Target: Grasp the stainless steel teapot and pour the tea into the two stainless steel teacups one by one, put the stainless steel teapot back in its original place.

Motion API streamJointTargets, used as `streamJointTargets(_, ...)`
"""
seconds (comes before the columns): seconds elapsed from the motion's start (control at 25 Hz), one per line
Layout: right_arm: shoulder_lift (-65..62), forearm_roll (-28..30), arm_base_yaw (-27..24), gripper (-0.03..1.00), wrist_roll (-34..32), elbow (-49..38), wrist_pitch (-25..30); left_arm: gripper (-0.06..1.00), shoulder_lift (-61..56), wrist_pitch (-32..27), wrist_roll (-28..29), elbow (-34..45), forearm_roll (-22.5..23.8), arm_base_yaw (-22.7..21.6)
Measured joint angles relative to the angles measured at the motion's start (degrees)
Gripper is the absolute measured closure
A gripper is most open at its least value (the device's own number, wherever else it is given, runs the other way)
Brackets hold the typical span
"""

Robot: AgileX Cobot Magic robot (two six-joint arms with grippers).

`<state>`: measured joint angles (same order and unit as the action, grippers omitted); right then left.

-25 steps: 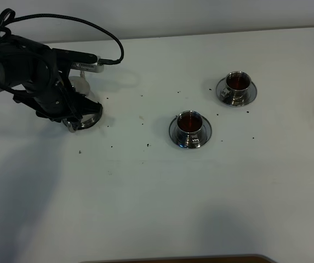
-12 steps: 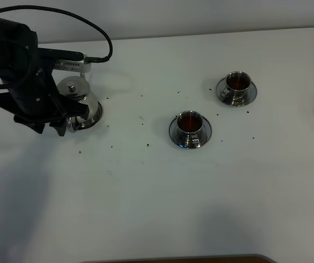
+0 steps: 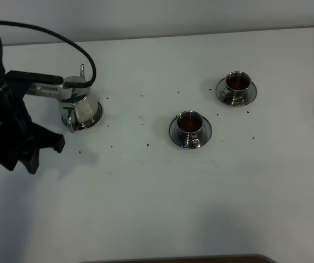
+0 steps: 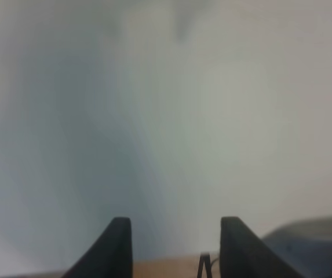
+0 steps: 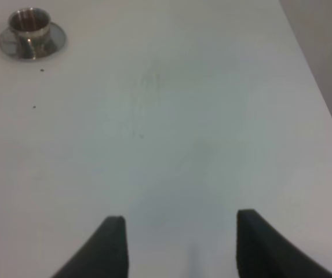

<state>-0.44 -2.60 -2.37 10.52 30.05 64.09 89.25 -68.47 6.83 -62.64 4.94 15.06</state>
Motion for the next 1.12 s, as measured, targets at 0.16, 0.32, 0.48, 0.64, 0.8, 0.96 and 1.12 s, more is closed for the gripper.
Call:
streamJointTargets(0.16, 0.00, 0.00, 0.00, 0.54, 0.00, 0.00, 0.00, 0.53, -8.58, -0.04, 0.00, 8.85, -0.44, 0.00)
streamJointTargets(0.32, 0.00, 0.00, 0.00, 0.54, 0.00, 0.00, 0.00, 0.53, -17.40, 0.92, 0.05, 16.72, -1.22, 0.00)
streamJointTargets(0.48, 0.00, 0.00, 0.00, 0.54, 0.00, 0.00, 0.00, 0.53, -25.61, 4.60, 0.05, 24.89, -3.08, 0.00)
streamJointTargets(0.64, 0.00, 0.00, 0.00, 0.54, 0.00, 0.00, 0.00, 0.53, -32.98, 7.83, 0.00, 31.35, -4.03, 0.00)
streamJointTargets(0.8, 0.00, 0.00, 0.00, 0.54, 0.00, 0.00, 0.00, 0.53, -38.70, 8.07, 0.00, 35.59, -3.98, 0.00)
streamJointTargets(0.96, 0.00, 0.00, 0.00, 0.54, 0.00, 0.00, 0.00, 0.53, -42.96, 7.95, 0.00, 35.90, -3.98, 0.00)
streamJointTargets(1.12, 0.00, 0.00, 0.00, 0.54, 0.00, 0.00, 0.00, 0.53, -47.12, 7.90, 0.00, 35.90, -3.98, 0.00)
